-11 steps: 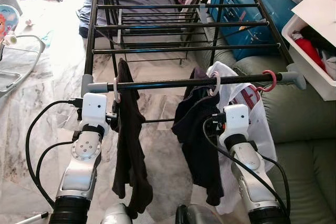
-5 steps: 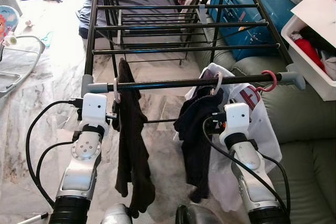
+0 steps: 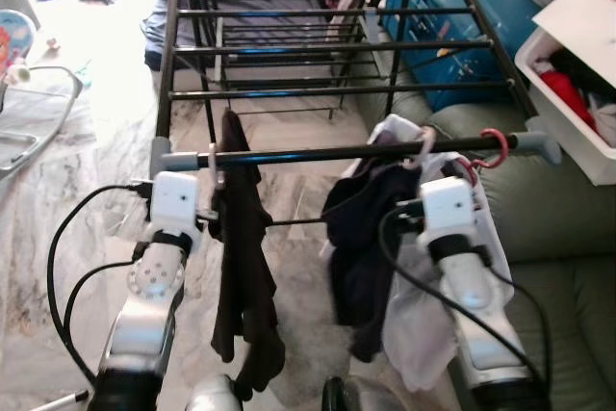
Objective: Hang hanger
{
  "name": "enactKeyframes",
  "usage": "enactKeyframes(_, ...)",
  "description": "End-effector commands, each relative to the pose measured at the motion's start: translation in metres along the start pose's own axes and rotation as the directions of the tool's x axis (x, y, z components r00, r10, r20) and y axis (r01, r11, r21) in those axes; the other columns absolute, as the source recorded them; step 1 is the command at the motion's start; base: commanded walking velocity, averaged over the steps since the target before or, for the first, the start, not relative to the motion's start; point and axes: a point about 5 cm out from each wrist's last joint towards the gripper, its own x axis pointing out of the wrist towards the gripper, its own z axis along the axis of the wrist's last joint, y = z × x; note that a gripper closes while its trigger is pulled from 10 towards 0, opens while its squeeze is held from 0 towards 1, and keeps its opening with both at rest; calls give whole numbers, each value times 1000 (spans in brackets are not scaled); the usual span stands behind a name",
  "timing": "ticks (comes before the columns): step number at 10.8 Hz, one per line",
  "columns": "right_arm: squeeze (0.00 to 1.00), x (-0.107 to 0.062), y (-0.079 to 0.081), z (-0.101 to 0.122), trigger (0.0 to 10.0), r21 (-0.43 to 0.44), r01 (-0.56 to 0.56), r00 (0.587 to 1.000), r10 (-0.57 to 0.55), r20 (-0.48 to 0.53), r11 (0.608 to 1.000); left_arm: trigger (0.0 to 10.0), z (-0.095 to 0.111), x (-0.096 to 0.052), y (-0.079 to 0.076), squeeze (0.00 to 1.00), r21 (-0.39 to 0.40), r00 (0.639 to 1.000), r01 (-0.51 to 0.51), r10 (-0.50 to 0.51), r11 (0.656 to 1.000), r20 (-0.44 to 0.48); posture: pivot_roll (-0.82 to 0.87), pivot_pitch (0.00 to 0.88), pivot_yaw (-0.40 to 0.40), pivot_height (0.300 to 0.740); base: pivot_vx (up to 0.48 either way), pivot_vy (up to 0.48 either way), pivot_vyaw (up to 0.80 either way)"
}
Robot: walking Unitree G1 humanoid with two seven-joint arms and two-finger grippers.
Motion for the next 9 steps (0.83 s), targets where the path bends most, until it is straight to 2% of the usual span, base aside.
enactKeyframes(1,1000,-1,-5,8,10000,-7,26,999,-26,46,1000,10000,1,-5,-7,0,21,999,47,-47,999,8,-62,83,-36,740,0,0,0)
enactKeyframes(2,980,-4,-5,7,10000,-14,27,999,-27,41,1000,10000,-3,-11,-7,0,19,999,53,-53,998,-4,-62,82,-35,740,0,0,0)
enactKeyframes(3,914,-7,-5,6,10000,-14,30,999,-30,35,999,10000,-3,-12,-6,0,19,999,51,-51,999,-5,-62,82,-35,740,0,0,0)
enactKeyframes(4,678,-11,-6,5,10000,-30,36,999,-35,33,999,10000,1,-14,-5,0,12,999,37,-37,999,4,-62,79,-43,740,0,0,0)
enactKeyframes(5,565,-11,-5,6,10000,-33,34,999,-33,34,999,10000,2,-15,-6,0,12,999,35,-35,999,7,-62,79,-43,740,0,0,0)
enactKeyframes(7,63,-10,5,2,10000,19,-30,999,30,14,999,10000,2,-13,-8,0,13,999,39,-39,999,9,-59,80,-41,740,0,0,0)
enactKeyframes(8,0,-13,14,4,10000,54,-92,996,91,23,994,10000,3,-12,-8,0,13,999,37,-37,999,10,-60,81,-41,740,0,0,0)
enactKeyframes(9,0,-16,22,7,10000,68,-154,987,152,44,986,10000,3,-12,-8,0,13,999,36,-36,999,9,-60,81,-41,740,-281,0,0)
